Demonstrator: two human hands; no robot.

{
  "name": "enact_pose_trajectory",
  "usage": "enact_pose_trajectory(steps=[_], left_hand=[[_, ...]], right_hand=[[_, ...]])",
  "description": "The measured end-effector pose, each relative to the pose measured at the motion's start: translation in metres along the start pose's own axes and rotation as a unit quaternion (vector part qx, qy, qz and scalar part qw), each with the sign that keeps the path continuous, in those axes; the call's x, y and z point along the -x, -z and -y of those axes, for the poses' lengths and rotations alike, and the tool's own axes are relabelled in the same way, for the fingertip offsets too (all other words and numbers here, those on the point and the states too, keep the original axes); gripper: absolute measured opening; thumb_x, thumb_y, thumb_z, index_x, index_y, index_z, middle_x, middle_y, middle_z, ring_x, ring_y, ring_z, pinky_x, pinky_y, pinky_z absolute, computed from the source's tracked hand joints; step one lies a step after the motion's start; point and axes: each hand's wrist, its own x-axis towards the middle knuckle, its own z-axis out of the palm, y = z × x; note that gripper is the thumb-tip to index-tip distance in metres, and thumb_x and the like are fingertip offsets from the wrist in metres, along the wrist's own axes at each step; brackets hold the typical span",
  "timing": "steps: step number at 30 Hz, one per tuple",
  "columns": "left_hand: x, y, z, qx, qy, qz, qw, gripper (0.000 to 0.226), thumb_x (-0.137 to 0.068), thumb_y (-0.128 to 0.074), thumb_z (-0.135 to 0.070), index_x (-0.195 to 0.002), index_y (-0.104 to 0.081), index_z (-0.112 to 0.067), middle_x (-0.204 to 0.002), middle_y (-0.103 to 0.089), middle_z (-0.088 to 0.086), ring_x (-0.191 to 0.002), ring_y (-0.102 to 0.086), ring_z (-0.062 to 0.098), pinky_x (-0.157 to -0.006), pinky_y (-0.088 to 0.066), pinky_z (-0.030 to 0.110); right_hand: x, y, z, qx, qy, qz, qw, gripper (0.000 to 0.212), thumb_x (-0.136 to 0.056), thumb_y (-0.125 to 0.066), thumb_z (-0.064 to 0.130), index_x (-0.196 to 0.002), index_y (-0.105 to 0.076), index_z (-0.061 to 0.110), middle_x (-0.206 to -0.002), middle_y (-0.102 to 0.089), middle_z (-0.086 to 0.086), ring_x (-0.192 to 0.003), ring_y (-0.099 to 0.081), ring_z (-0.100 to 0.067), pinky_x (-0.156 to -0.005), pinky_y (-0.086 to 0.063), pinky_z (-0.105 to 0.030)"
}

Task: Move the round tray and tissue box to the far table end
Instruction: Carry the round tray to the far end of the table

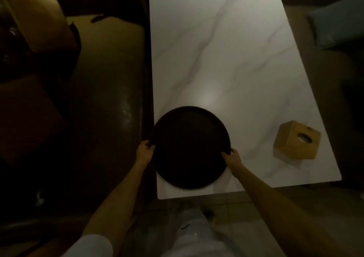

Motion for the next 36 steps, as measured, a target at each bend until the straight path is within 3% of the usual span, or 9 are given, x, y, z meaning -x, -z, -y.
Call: enact_pose_trajectory(steps=[3, 9, 14, 18, 24, 29, 32, 34, 36], left_hand=[[-0.01, 0.005, 0.009, 0.004, 0.031, 0.026, 0.999, 0.053, -0.091, -0.061, -0.026, -0.139, -0.046, -0.007, -0.138, -0.053, 0.019, -0.119, -0.056, 0.034, -0.101, -0.048, 0.048], [0.014, 0.007, -0.02, -0.035, 0.067, 0.025, 0.997, 0.054, -0.091, -0.063, -0.018, -0.138, -0.042, -0.002, -0.133, -0.052, 0.022, -0.114, -0.057, 0.038, -0.081, -0.056, 0.043], [0.024, 0.003, -0.029, -0.093, 0.04, 0.014, 0.995, 0.041, -0.087, -0.067, -0.008, -0.123, -0.049, -0.004, -0.128, -0.053, 0.024, -0.113, -0.057, 0.041, -0.082, -0.056, 0.05], [0.043, 0.003, -0.045, -0.089, 0.04, 0.025, 0.995, 0.042, -0.084, -0.07, -0.003, -0.122, -0.051, -0.003, -0.129, -0.052, 0.024, -0.114, -0.056, 0.041, -0.083, -0.056, 0.051], [0.109, -0.005, -0.104, -0.066, -0.009, -0.014, 0.998, 0.047, -0.087, -0.065, -0.001, -0.13, -0.046, 0.0, -0.132, -0.051, 0.024, -0.116, -0.056, 0.041, -0.083, -0.054, 0.043], [0.186, -0.029, -0.177, -0.046, -0.116, -0.097, 0.987, 0.039, -0.087, -0.065, -0.003, -0.122, -0.05, 0.006, -0.124, -0.055, 0.028, -0.097, -0.059, 0.037, -0.076, -0.052, 0.04], [0.245, -0.064, -0.213, 0.002, -0.16, -0.144, 0.976, 0.033, -0.09, -0.06, -0.001, -0.12, -0.048, 0.005, -0.117, -0.052, 0.028, -0.098, -0.057, 0.039, -0.074, -0.049, 0.039], [0.281, -0.091, -0.229, 0.017, -0.169, -0.173, 0.97, 0.017, -0.09, -0.056, 0.0, -0.106, -0.049, 0.002, -0.105, -0.051, 0.024, -0.086, -0.055, 0.033, -0.067, -0.046, 0.037], [0.311, -0.119, -0.237, 0.036, -0.177, -0.188, 0.965, 0.013, -0.089, -0.055, -0.003, -0.099, -0.048, -0.001, -0.099, -0.05, 0.019, -0.08, -0.052, 0.028, -0.06, -0.045, 0.034]], right_hand=[[0.001, 0.006, 0.004, 0.002, -0.024, 0.005, 1.0, 0.058, -0.096, -0.056, 0.016, -0.147, -0.033, 0.004, -0.145, -0.044, -0.022, -0.129, -0.047, -0.041, -0.105, -0.046, -0.053], [0.006, 0.017, -0.002, 0.057, -0.041, 0.02, 0.997, 0.056, -0.09, -0.06, 0.011, -0.139, -0.032, 0.013, -0.139, -0.043, -0.021, -0.12, -0.05, -0.039, -0.088, -0.055, -0.055], [0.013, 0.042, -0.014, 0.109, 0.013, 0.007, 0.994, 0.033, -0.091, -0.059, 0.012, -0.114, -0.036, 0.016, -0.125, -0.051, -0.019, -0.104, -0.058, -0.035, -0.081, -0.059, -0.054], [0.015, 0.07, -0.011, 0.147, 0.046, 0.021, 0.988, 0.038, -0.09, -0.053, 0.01, -0.125, -0.039, 0.009, -0.122, -0.053, -0.02, -0.103, -0.061, -0.036, -0.084, -0.059, -0.05], [0.024, 0.128, 0.034, 0.131, 0.144, 0.061, 0.979, 0.039, -0.089, -0.054, 0.003, -0.126, -0.043, -0.002, -0.105, -0.055, -0.016, -0.092, -0.062, -0.032, -0.077, -0.061, -0.048], [0.027, 0.213, 0.099, 0.11, 0.246, 0.082, 0.959, 0.051, -0.091, -0.065, 0.025, -0.131, -0.043, 0.004, -0.127, -0.055, -0.017, -0.105, -0.062, -0.031, -0.048, -0.054, -0.026], [0.048, 0.275, 0.131, 0.119, 0.329, 0.04, 0.936, 0.07, -0.086, -0.072, 0.039, -0.134, -0.036, 0.003, -0.124, -0.052, -0.015, -0.113, -0.058, -0.035, -0.06, -0.056, -0.033], [0.058, 0.317, 0.145, 0.147, 0.401, -0.003, 0.904, 0.076, -0.082, -0.075, 0.042, -0.132, -0.036, 0.001, -0.125, -0.055, -0.018, -0.111, -0.06, -0.037, -0.073, -0.056, -0.036], [0.065, 0.356, 0.151, 0.16, 0.444, -0.013, 0.881, 0.075, -0.082, -0.075, 0.043, -0.13, -0.037, 0.0, -0.124, -0.056, -0.019, -0.102, -0.062, -0.033, -0.07, -0.054, -0.034]])
